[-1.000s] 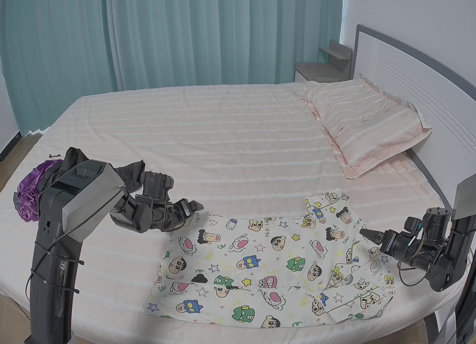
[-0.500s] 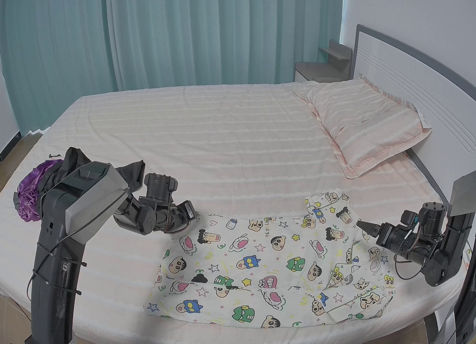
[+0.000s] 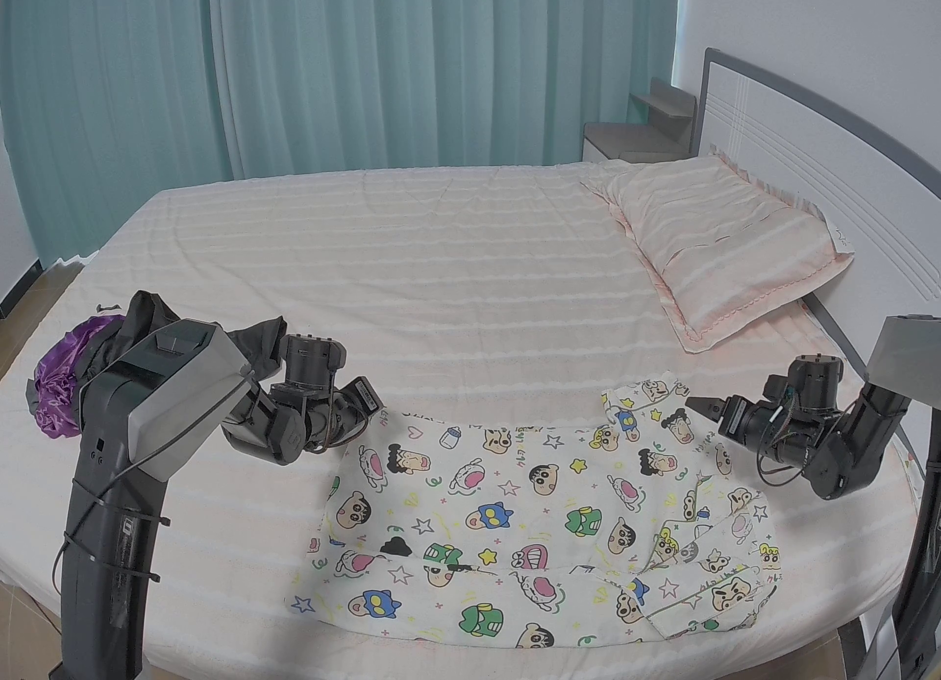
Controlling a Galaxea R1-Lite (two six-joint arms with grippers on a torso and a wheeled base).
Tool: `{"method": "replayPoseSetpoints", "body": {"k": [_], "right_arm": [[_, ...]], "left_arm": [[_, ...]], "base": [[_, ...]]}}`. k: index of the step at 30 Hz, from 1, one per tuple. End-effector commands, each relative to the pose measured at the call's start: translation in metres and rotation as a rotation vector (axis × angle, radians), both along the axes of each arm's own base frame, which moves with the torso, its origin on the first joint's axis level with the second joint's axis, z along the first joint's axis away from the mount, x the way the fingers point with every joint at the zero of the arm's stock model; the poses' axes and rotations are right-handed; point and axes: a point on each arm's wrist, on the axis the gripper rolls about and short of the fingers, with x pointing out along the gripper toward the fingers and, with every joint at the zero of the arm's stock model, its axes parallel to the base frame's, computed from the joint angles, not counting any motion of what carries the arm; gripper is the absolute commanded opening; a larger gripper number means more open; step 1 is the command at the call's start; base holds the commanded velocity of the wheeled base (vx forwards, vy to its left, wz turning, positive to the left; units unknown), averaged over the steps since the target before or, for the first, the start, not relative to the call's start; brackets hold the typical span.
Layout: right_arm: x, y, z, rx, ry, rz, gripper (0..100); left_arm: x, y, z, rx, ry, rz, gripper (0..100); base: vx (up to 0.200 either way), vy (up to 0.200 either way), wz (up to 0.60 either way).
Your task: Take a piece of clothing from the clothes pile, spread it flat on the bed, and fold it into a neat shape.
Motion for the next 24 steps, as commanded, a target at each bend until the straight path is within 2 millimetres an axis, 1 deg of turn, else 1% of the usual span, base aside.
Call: {"method": "replayPoseSetpoints", "body": {"k": [1,7,10,13,14,15,17,20,22,24], "right_arm": [[0.033,0.006,-0.017,-0.023,0.037,-0.009,100],[0.058,0.010,-0.027,-0.032,0.060,0.001,100],[0.070,0.011,-0.028,-0.055,0.056,-0.023,100],[0.081,0.013,-0.035,-0.088,0.048,-0.053,100],[0.081,0.014,-0.036,-0.089,0.050,-0.053,100],[0.086,0.016,-0.042,-0.103,0.056,-0.056,100],[0.087,0.017,-0.044,-0.106,0.061,-0.053,100],[0.092,0.021,-0.054,-0.143,0.082,-0.024,100],[0.093,0.021,-0.054,-0.146,0.081,-0.022,100],[0.097,0.025,-0.056,-0.155,0.067,-0.006,100]], "left_arm": [[0.003,0.007,0.003,-0.011,-0.038,0.052,0],[0.002,0.007,0.002,-0.012,-0.040,0.056,0],[0.002,0.008,0.003,-0.026,-0.038,0.066,0],[0.002,0.007,0.004,-0.046,-0.036,0.082,0],[0.003,0.007,0.004,-0.047,-0.037,0.084,0],[0.002,0.008,0.003,-0.048,-0.034,0.085,0],[0.002,0.008,0.003,-0.048,-0.034,0.086,0],[0.002,0.008,0.002,-0.047,-0.029,0.083,0],[0.002,0.008,0.002,-0.046,-0.029,0.086,0],[0.001,0.009,0.001,-0.046,-0.023,0.085,0]], "base": [[0.000,0.000,0.00],[0.000,0.000,0.00],[0.000,0.000,0.00],[0.000,0.000,0.00],[0.000,0.000,0.00],[0.000,0.000,0.00],[0.000,0.000,0.00],[0.000,0.000,0.00],[0.000,0.000,0.00],[0.000,0.000,0.00]]}}
